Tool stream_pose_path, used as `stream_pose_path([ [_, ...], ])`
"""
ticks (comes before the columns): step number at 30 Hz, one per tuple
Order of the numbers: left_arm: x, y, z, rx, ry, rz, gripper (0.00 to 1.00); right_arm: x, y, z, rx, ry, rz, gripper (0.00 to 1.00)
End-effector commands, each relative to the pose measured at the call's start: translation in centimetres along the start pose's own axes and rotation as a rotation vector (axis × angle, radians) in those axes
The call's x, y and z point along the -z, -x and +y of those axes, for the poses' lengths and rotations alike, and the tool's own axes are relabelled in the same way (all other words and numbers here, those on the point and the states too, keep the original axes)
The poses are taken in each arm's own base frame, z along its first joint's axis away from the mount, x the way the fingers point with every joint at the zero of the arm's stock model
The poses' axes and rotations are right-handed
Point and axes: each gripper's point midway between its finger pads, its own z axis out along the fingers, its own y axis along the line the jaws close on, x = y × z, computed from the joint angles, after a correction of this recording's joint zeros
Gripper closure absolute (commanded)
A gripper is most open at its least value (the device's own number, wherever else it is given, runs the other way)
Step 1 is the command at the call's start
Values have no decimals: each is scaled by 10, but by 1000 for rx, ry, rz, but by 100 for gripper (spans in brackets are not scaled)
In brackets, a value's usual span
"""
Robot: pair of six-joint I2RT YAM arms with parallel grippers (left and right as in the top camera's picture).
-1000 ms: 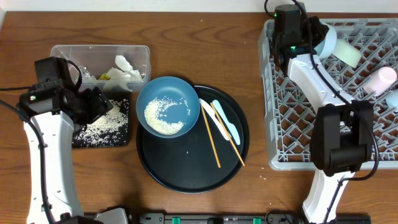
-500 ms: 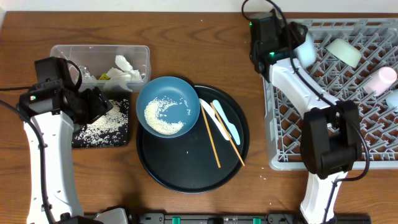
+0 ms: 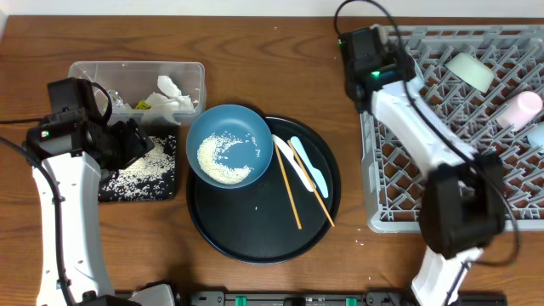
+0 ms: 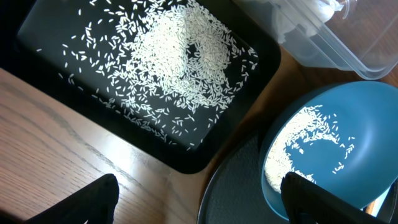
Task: Sort waste into correct bins and load items into the dishwasher rack
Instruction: 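Reach the left gripper back to the blue bowl rim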
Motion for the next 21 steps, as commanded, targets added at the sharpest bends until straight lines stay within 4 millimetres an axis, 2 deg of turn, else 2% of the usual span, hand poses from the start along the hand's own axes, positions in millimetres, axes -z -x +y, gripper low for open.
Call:
stream_pose_path([
  [1, -4, -3, 2, 13, 7, 18, 15, 32, 8, -19, -232, 203, -55, 36],
  [7, -4, -4, 0, 5, 4, 19, 15, 65, -29, -31, -309, 488, 37, 31],
  [11, -5, -6, -15, -43, -16, 8, 15, 79, -53, -31, -345, 658, 115, 29],
  [13, -5, -8, -30, -88, -38, -4, 15, 80, -65, -32, -361, 695, 159, 29],
  [16, -5, -16, -63, -206, -87, -27, 15, 76, -80, -38, -379, 703, 217, 29],
  [21, -16, -49, -125, -431, -151, -19, 15, 74, -90, -42, -390, 700, 252, 29],
])
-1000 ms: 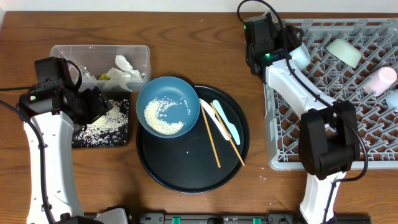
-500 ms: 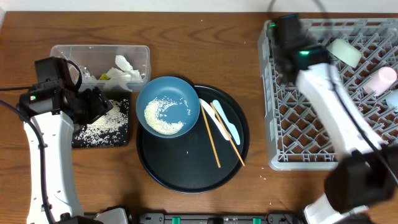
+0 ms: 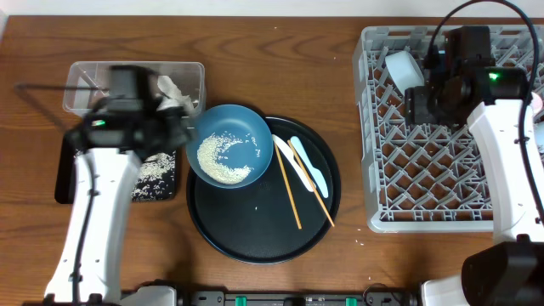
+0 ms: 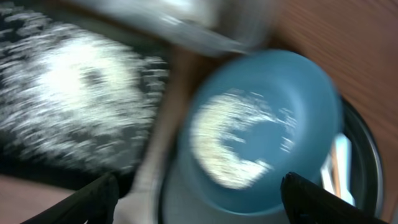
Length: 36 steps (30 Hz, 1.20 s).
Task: Sort waste into correct bins and load items into the dishwasher rack
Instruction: 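Reach the left gripper back to the blue bowl rim, then grasp the blue bowl rim with the left gripper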
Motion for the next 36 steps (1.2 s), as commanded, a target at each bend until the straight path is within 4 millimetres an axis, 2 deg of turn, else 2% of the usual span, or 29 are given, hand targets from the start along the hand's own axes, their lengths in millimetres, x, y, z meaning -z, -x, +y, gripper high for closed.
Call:
stream_pose_path([
  [1, -21, -21, -35, -148, -16, 62, 15, 5, 0, 5, -28, 45, -6, 29],
  [5, -50, -51, -77, -286, -33, 136, 15, 5, -3, 5, -29, 45, 4, 28],
  [9, -83, -79, -95, -409, 41, 188, 15, 5, -4, 5, -29, 45, 10, 28],
  [15, -122, -107, -103, -508, 123, 241, 15, 5, -6, 5, -29, 44, 19, 28],
  [25, -148, -122, -100, -530, 157, 295, 17, 5, -6, 5, -28, 44, 18, 28],
  [28, -155, -127, -97, -533, 171, 314, 28, 5, -6, 5, -28, 44, 19, 28],
  [31, -157, -129, -95, -535, 180, 327, 50, 5, -6, 5, -29, 44, 20, 28],
  [36, -157, -129, -95, -534, 180, 328, 76, 5, -6, 5, -29, 44, 20, 28],
])
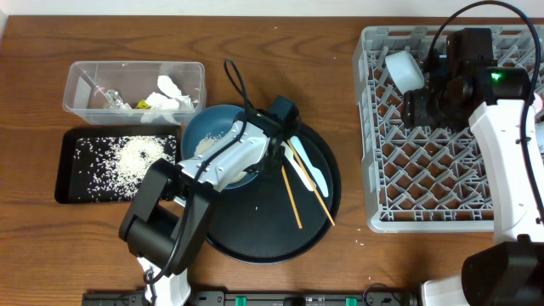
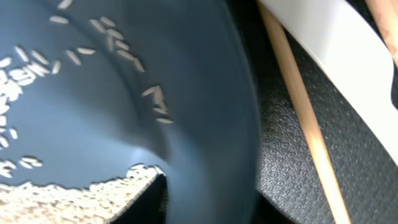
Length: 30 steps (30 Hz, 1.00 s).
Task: Sort waste into correct bins and load items into the dishwasher rack
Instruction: 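Grasp the blue bowl rim with the left gripper, then carry the blue bowl left and tip remaining rice onto black tray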
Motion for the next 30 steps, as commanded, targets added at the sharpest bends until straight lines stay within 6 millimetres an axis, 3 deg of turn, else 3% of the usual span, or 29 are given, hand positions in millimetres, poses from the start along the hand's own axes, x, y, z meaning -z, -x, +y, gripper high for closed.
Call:
stream_pose_path([
  [1, -6, -5, 5, -11, 27, 17, 81, 4, 1, 0, -18, 5, -12, 28],
  [4, -5, -6, 3, -14, 24, 20, 93, 4, 1, 0, -18, 5, -10, 28],
  [8, -2, -8, 0, -26, 25, 21, 94, 4, 0, -1, -18, 3, -9, 28],
  [12, 15, -10, -1, -36, 23, 18, 94, 4, -1, -2, -18, -2, -5, 28],
  [19, 71, -5, 3, -23, -21, -88, 94, 4, -1, -2, -18, -2, -5, 28],
  [23, 113, 1, 11, 4, -67, -205, 94, 4, 0, -2, -18, -2, -5, 28],
  [30, 167, 9, 51, 136, -124, -360, 94, 4, -1, -5, -18, -22, -4, 28],
])
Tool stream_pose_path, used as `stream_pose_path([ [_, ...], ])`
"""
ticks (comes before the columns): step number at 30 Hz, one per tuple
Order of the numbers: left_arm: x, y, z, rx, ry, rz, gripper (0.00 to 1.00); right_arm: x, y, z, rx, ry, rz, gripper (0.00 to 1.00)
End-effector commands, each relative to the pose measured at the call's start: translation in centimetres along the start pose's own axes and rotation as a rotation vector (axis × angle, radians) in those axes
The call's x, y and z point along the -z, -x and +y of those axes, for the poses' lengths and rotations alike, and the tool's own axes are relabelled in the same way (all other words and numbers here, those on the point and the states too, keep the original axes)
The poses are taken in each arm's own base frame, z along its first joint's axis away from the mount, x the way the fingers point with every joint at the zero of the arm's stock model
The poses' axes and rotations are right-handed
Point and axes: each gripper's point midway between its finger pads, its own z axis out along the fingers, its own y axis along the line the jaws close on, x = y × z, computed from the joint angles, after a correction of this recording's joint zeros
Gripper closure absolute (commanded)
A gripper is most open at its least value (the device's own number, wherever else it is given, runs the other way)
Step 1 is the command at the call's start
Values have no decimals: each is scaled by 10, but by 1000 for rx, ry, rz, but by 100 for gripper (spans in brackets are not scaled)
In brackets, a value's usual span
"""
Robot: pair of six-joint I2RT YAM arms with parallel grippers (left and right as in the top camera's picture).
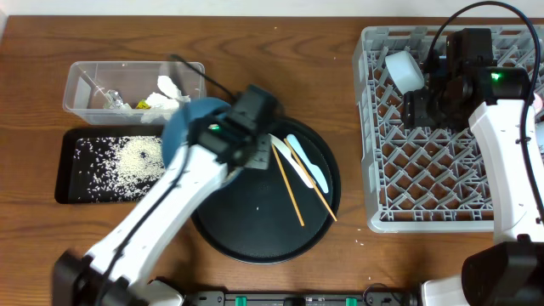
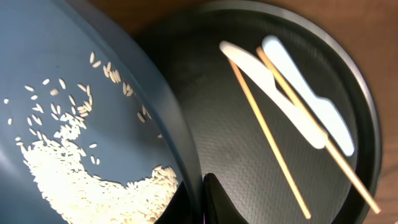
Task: Sort waste into correct bins and load items into the dishwasher rack
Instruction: 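Carry the blue bowl left and tip remaining rice onto black tray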
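A blue bowl (image 2: 74,112) holding a heap of rice hangs tilted, its rim pinched by my left gripper (image 2: 198,190), which is shut on it. From overhead the bowl (image 1: 189,127) sits over the gap between the round black tray (image 1: 255,229) and the two bins. On that tray lie two chopsticks (image 2: 270,137), a white utensil (image 2: 273,99) and a pale blue one (image 2: 311,99). My right gripper (image 1: 416,102) is over the dishwasher rack (image 1: 425,187), beside a white cup (image 1: 404,70); its jaws are hidden.
A clear bin (image 1: 93,85) with paper and wrapper scraps stands at the back left. In front of it lies a black rectangular tray (image 1: 85,166) scattered with rice. The rack fills the right side of the table.
The bowl was resting on the round tray's left edge with my left gripper at its rim. Now it is off the tray, tilted and further left. The right arm has not moved.
My left gripper was open over the rice tray, the bowl resting on the round tray. It then stood nearer the bowl, and the right arm was at the rack's back by a white cup. Later it was on the bowl's rim, and now it holds the bowl raised.
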Motion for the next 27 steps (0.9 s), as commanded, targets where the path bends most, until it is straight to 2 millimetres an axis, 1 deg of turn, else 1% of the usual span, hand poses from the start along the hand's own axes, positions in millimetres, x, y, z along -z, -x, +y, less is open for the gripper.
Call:
stream_pose_path([
  [1, 26, 19, 21, 91, -33, -78, 94, 4, 0, -5, -18, -25, -9, 28],
  [4, 34, 24, 37, 173, -89, -86, 94, 4, -1, -6, -18, -27, -2, 28],
  [8, 35, 30, 69, 285, -123, -84, 94, 4, -2, -6, -18, -27, 0, 28],
  [11, 36, 33, 87, 316, -183, -86, 94, 4, -2, -6, -18, -27, 2, 28],
  [17, 40, 36, 132, 412, -250, -114, 94, 4, -2, -6, -18, -27, 2, 29],
  [24, 41, 40, 160, 488, -440, -168, 94, 4, -4, -6, -18, -27, 7, 29],
  [27, 43, 42, 166, 499, -552, -191, 93, 5, -4, -6, -18, -27, 9, 29],
])
